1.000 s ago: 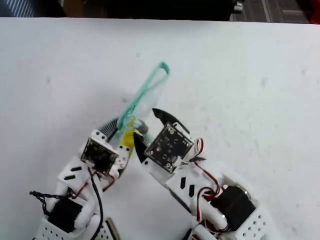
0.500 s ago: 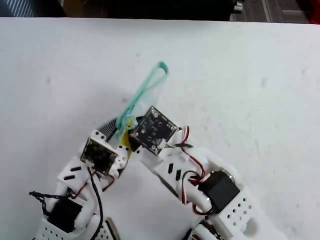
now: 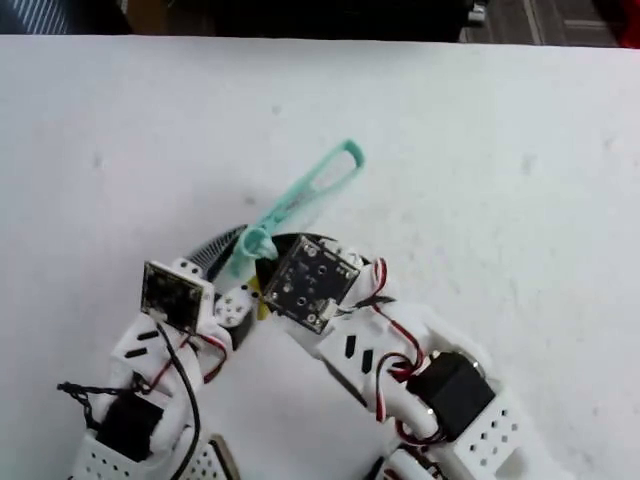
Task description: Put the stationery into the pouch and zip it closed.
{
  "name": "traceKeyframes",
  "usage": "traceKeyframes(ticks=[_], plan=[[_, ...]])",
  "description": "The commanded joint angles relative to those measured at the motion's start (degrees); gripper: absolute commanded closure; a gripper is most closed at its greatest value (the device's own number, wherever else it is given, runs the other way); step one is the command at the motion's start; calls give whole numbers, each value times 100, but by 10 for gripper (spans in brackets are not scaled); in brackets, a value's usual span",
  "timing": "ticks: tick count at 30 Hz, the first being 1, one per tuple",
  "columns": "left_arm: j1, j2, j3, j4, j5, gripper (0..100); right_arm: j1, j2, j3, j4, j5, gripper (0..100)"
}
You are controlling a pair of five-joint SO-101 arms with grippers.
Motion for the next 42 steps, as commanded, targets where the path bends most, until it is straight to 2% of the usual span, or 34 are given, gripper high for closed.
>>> traceKeyframes(ticks=[1,4,6,10,18,27,32,42], plan=[[541,-48,501,-958,-624,854,-31,295,-677,312,114,981],[980,-48,932,-1574,-1187,986,-22,497,-862,532,114,981],[1147,-48,1055,-1714,-1327,962,154,532,-870,514,114,981],[1130,-48,1055,-1732,-1336,977,884,532,-870,418,114,981],[611,-48,747,-1468,-1327,979,2334,585,-835,-312,114,981],[558,-48,677,-1292,-1327,979,2501,593,-835,-470,123,981],[576,-48,308,-659,-1336,979,2563,743,-844,-646,932,981],[567,-48,202,-448,-1354,979,3714,1859,-879,-1525,993,982]])
